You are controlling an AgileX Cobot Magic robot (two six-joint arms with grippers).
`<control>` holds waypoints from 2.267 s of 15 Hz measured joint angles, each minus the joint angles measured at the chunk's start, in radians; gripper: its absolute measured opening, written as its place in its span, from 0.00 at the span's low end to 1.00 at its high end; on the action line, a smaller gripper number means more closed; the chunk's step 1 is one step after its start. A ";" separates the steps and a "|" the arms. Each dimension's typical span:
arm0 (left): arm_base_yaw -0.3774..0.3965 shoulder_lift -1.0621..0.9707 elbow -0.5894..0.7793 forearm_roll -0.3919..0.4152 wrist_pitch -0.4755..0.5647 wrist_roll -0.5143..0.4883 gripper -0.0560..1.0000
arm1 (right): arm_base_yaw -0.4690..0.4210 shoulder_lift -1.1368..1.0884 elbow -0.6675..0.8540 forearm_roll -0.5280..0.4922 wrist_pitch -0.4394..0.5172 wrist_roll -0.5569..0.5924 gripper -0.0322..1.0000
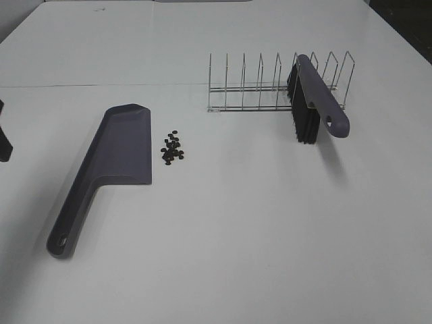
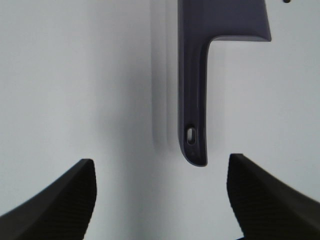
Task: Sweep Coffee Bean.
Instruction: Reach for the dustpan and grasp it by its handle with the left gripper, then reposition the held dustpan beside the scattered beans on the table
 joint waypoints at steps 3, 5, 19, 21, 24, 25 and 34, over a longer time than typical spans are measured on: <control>-0.069 0.162 -0.008 0.001 -0.108 0.002 0.71 | 0.000 0.000 0.000 0.000 0.000 0.000 0.74; -0.132 0.276 -0.008 -0.003 -0.182 -0.016 0.71 | 0.000 0.000 0.000 0.000 0.000 0.000 0.74; -0.230 0.549 -0.112 -0.030 -0.248 -0.089 0.39 | 0.000 0.000 0.000 0.000 0.000 0.000 0.74; -0.230 0.550 -0.114 -0.025 -0.227 -0.091 0.38 | 0.000 0.000 0.000 0.000 0.000 0.000 0.74; -0.230 0.550 -0.118 0.009 -0.197 -0.140 0.38 | 0.000 0.000 0.000 0.000 0.000 0.000 0.74; -0.231 0.548 -0.119 0.034 -0.191 -0.177 0.38 | 0.000 0.000 0.000 0.000 0.000 0.000 0.74; -0.231 0.338 -0.113 0.168 -0.050 -0.274 0.38 | 0.000 0.000 0.000 0.000 0.000 0.000 0.74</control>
